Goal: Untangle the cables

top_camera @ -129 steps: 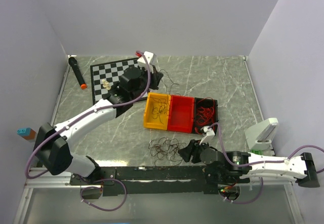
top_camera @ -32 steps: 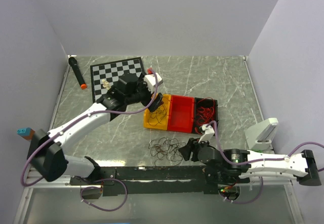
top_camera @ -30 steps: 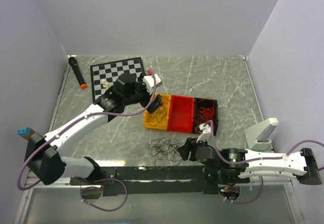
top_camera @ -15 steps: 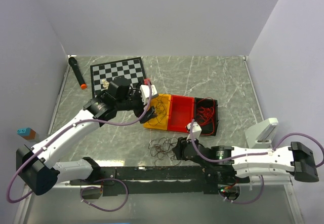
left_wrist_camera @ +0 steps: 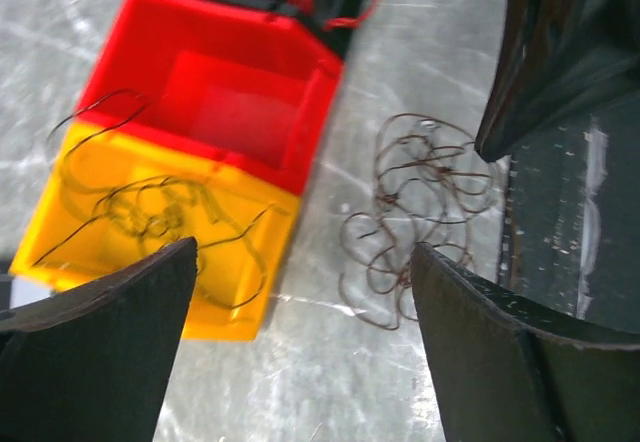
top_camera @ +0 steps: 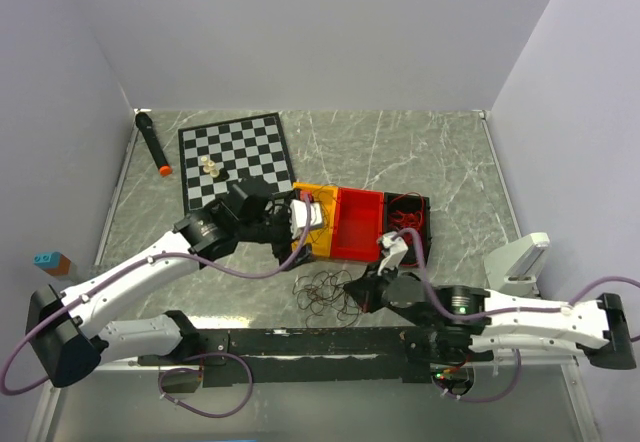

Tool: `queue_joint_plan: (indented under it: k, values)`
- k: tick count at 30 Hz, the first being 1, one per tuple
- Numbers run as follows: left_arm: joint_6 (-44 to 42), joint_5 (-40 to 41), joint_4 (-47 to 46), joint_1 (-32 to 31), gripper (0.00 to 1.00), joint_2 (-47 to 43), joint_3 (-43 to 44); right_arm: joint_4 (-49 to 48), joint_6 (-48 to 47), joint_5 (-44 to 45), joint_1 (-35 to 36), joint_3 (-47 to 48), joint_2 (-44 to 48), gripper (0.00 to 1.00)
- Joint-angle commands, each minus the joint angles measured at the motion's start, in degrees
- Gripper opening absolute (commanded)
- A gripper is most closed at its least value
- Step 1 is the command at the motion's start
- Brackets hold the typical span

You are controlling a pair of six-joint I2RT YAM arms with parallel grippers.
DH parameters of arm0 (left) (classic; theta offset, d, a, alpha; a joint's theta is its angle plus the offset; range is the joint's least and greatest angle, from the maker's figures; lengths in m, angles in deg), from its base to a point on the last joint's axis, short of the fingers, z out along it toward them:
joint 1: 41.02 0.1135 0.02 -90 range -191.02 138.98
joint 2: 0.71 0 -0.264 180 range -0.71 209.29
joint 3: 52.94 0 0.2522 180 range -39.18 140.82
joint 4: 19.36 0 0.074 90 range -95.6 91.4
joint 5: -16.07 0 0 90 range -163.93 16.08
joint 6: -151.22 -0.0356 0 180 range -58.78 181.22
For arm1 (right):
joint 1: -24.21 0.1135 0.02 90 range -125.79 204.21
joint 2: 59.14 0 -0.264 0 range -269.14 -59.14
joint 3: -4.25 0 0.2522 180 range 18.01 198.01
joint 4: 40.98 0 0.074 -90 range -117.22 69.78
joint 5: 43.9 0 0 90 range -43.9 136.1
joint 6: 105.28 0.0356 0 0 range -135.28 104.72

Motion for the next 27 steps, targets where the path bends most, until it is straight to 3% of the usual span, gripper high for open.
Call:
queue_joint_plan:
  k: [1, 6, 9, 11, 14, 24, 27]
  values:
    - [1.08, -4.88, -3.86, -2.04, 0.98, 0.37, -1.78, -1.47, -3.23, -5.25, -0.08, -1.51, 8.36, 0.0]
    - [0.65, -5.78, -6.76, -4.23, 0.99, 3.62, -3.98, 8.79, 0.36, 0.18, -0.17, -0.72, 12.86, 0.02]
    - [2.4, -5.95, -9.22, -5.2, 0.97, 7.48, -3.11, 15.83, 4.93, 5.02, -0.08, -0.11, 14.09, 0.26]
    - [1.54, -6.91, -9.93, -5.9, 0.95, 10.47, -1.88, 17.86, 6.34, 6.43, -0.08, -0.72, 15.32, 0.34]
    - [-4.6, -8.14, -9.76, -7.57, 0.89, 13.37, 0.14, 20.06, 8.45, 7.84, -0.08, -1.95, 17.43, 0.35]
    - [-17.71, -7.96, -4.5, -10.38, 0.87, 26.82, 10.15, 20.51, 6.87, 8.37, -0.08, -3.71, 24.03, 0.33]
    - [-23.41, -10.07, -0.1, -11.0, 0.79, 29.11, 11.92, 20.68, 6.26, 8.37, -0.08, -3.27, 24.82, 0.33]
